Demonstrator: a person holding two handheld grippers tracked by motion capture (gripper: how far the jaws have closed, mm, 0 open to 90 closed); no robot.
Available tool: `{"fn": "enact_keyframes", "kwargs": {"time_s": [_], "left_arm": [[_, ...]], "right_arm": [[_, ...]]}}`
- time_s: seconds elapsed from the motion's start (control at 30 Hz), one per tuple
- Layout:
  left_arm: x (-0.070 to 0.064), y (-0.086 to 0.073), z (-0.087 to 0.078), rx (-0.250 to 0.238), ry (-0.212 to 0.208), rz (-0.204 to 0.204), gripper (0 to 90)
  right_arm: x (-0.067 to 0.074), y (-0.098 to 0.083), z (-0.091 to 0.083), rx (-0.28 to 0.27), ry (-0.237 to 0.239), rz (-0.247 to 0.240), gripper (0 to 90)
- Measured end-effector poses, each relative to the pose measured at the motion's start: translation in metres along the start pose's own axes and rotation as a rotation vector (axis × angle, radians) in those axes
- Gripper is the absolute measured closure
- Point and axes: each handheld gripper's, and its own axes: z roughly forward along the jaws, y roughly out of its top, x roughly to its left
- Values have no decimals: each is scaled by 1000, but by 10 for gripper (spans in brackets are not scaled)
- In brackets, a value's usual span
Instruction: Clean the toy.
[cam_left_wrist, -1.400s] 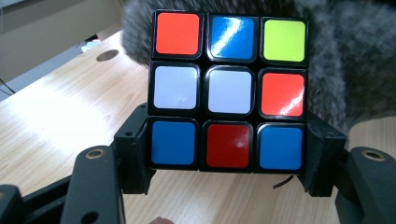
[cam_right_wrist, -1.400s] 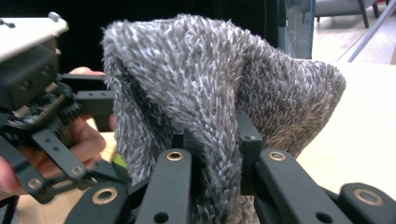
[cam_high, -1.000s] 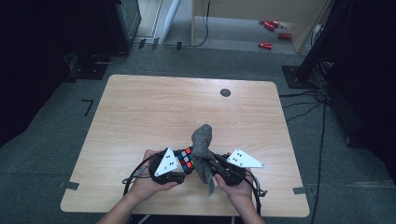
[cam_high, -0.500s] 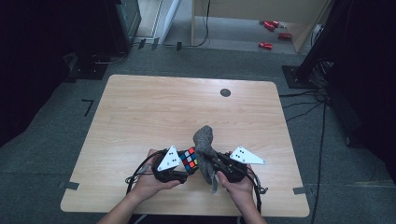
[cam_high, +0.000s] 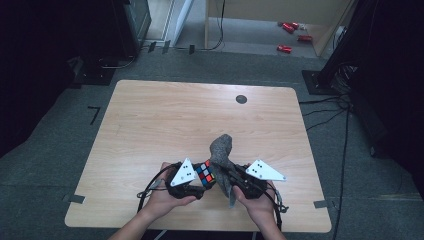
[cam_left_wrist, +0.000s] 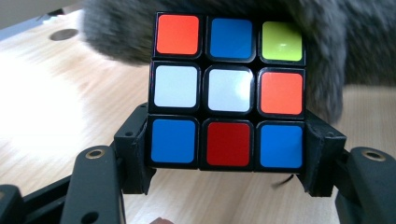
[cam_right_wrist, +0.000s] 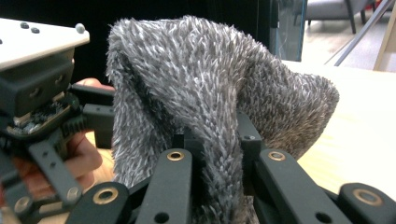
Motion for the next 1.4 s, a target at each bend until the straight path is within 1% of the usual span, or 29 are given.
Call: {"fn": "enact_keyframes", "kwargs": {"time_s": [0.03,0.1,0.17,0.2,0.23,0.3,0.33,0.37,0.4,0.5,0.63,0.67,0.7,0.73,0.77,0.8,0.83,0.87,0.93,0.97,1.0,1.03,1.07,1.1,1.17,1.23,1.3,1.37,1.4], "left_arm": [[-1,0,0,-1,-5,8,351],[-3,0,1,1,-4,15,352],[-12,2,3,-7,-14,36,351],[-15,3,2,-13,-17,45,352],[-17,4,1,-16,-20,61,351],[-19,5,-1,-10,-5,87,351],[-18,5,-2,-13,-4,84,351],[-18,5,-2,-13,-4,84,351],[-13,5,-4,-23,-9,56,351],[-10,5,-4,-33,-10,49,351],[-11,5,-4,-46,-15,48,351],[-11,6,-7,-64,-13,47,352],[-11,6,-7,-64,-13,47,351],[-9,6,-11,-88,-16,36,351],[-9,6,-11,-88,-16,36,351],[-5,6,-13,-108,-32,3,351],[-4,5,-14,-112,-31,-2,351],[-4,5,-14,-112,-31,-2,351],[-8,4,-10,-87,-1,39,351],[-11,3,-7,-66,15,67,351],[-14,3,-5,-52,22,85,351],[-14,3,-5,-52,22,85,351],[-17,3,-6,-64,22,86,351],[-15,4,-7,-76,14,72,351],[-10,4,-13,-104,10,46,351],[-5,5,-17,-123,7,18,351],[-2,4,-18,-121,11,9,351],[-2,3,-17,-114,9,7,351],[-4,1,-13,-83,27,26,351]], "right_arm": [[1,1,-2,-2,8,16,812],[6,5,-5,-15,40,22,812],[13,9,-7,-41,64,17,812],[16,11,-8,-49,69,20,811],[17,12,-8,-55,60,20,811],[13,11,-7,-61,49,31,811],[10,10,-7,-56,39,41,812],[10,10,-7,-56,39,41,812],[4,6,-6,-28,4,43,813],[3,6,-8,-22,8,49,814],[8,10,-8,-40,29,56,814],[8,10,-7,-50,17,56,813],[7,9,-7,-53,16,67,813],[5,8,-7,-54,11,74,813],[3,7,-7,-46,-2,82,813],[1,6,-6,-37,-12,91,813],[-1,5,-7,-28,-21,93,813],[-2,5,-7,-23,-26,90,813],[0,6,-8,-16,-28,89,812],[2,7,-8,-19,-18,89,811],[6,8,-8,-25,-4,82,811],[10,10,-8,-35,3,64,811],[14,11,-8,-42,-4,42,810],[15,11,-7,-47,-12,33,809],[11,10,-6,-53,-10,57,809],[3,6,-4,-35,-39,65,809],[-3,1,-3,-21,-46,87,809],[-3,-2,-2,-16,-47,93,810],[-1,-1,-2,-17,-46,88,810]]}}
